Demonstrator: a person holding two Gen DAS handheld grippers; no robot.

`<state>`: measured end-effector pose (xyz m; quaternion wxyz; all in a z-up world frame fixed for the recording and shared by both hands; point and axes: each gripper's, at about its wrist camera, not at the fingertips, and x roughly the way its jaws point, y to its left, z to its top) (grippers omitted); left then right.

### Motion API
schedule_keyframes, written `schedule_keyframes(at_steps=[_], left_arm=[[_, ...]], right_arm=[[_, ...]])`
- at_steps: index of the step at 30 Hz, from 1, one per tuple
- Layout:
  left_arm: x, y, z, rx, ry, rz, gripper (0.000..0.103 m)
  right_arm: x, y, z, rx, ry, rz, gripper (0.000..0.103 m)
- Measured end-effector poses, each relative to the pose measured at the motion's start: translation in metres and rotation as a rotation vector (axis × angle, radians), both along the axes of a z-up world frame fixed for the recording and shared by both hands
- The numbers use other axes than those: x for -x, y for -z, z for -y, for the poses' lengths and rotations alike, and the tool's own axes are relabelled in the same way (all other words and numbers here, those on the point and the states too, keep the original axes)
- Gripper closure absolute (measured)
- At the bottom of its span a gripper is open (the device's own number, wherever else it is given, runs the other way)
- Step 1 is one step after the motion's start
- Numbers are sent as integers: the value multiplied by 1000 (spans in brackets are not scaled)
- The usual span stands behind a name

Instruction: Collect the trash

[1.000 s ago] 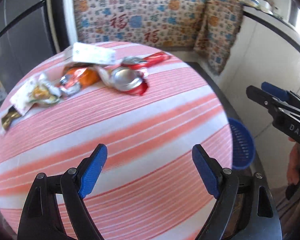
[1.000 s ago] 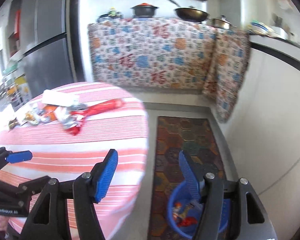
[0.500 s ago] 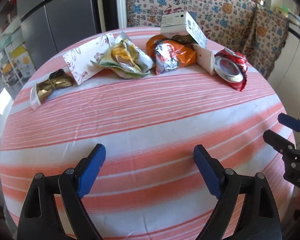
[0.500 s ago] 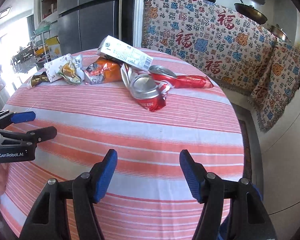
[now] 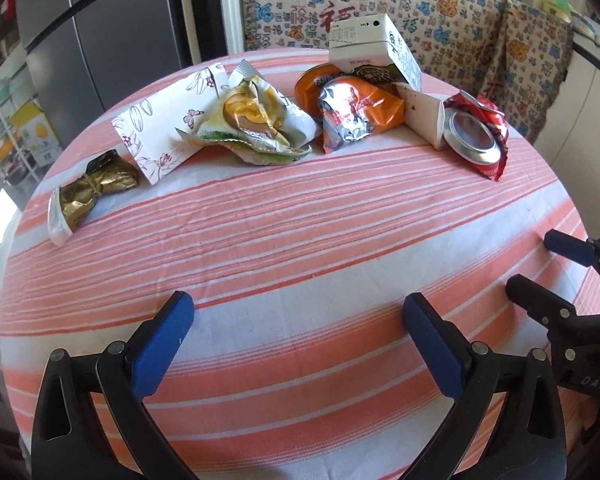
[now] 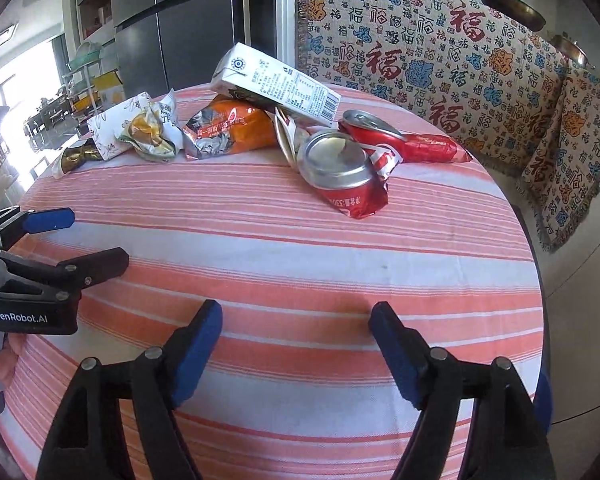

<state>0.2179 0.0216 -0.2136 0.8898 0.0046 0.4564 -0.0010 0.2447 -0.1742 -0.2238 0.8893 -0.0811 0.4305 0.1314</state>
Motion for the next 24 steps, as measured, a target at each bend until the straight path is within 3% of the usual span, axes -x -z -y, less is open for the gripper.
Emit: schedule_keyframes(at_steps=[24], left_arm=[[0, 1, 1, 0, -5, 1, 0]], right_arm=[[-1, 0, 2, -3, 2, -4, 22]])
